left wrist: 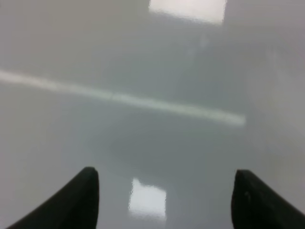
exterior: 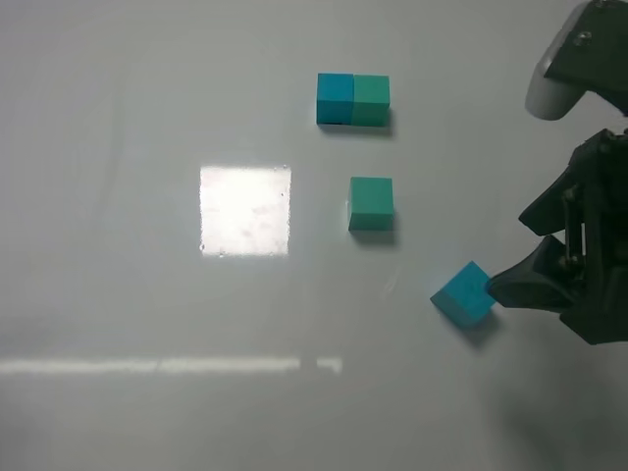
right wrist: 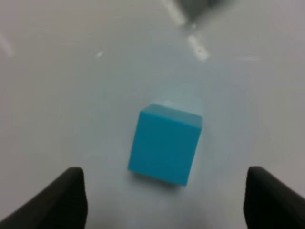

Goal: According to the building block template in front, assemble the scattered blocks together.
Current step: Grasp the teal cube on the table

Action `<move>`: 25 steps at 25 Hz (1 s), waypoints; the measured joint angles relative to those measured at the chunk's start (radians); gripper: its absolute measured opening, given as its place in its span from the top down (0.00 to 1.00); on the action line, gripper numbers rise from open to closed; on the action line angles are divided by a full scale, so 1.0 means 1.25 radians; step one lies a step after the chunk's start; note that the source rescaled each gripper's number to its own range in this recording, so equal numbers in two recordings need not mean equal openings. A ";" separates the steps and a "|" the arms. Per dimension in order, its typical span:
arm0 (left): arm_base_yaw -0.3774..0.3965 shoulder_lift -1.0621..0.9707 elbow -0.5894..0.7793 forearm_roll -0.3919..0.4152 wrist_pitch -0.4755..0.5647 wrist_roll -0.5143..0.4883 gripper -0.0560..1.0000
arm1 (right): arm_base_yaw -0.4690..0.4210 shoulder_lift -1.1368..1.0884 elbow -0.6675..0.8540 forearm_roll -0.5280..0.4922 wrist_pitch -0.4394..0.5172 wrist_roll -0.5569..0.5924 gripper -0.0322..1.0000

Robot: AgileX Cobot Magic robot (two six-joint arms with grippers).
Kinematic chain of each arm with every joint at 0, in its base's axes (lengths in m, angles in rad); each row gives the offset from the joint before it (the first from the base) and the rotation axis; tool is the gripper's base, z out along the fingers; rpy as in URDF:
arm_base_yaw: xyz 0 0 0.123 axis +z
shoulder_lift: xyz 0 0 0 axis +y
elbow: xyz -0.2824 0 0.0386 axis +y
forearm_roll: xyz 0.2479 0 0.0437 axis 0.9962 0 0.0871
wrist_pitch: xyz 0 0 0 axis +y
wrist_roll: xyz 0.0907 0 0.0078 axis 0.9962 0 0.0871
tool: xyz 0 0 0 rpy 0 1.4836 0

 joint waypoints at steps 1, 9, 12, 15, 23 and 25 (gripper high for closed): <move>0.000 0.000 0.000 0.000 0.000 0.001 0.41 | 0.003 0.007 0.000 -0.010 -0.009 0.022 0.21; 0.000 0.000 0.000 0.000 0.000 0.009 0.41 | 0.068 0.074 0.000 -0.038 -0.046 0.148 0.21; 0.000 0.000 0.000 0.000 0.000 0.014 0.41 | 0.138 0.077 0.000 -0.131 -0.046 0.240 0.21; 0.000 0.000 0.000 0.000 0.000 0.015 0.41 | 0.180 0.077 0.000 -0.244 -0.020 0.327 0.21; 0.000 0.000 0.000 0.000 0.000 0.016 0.41 | 0.185 0.082 0.005 -0.221 0.002 0.379 0.03; 0.000 0.000 0.000 0.000 0.000 0.016 0.41 | 0.185 0.082 0.018 -0.216 0.000 0.398 0.01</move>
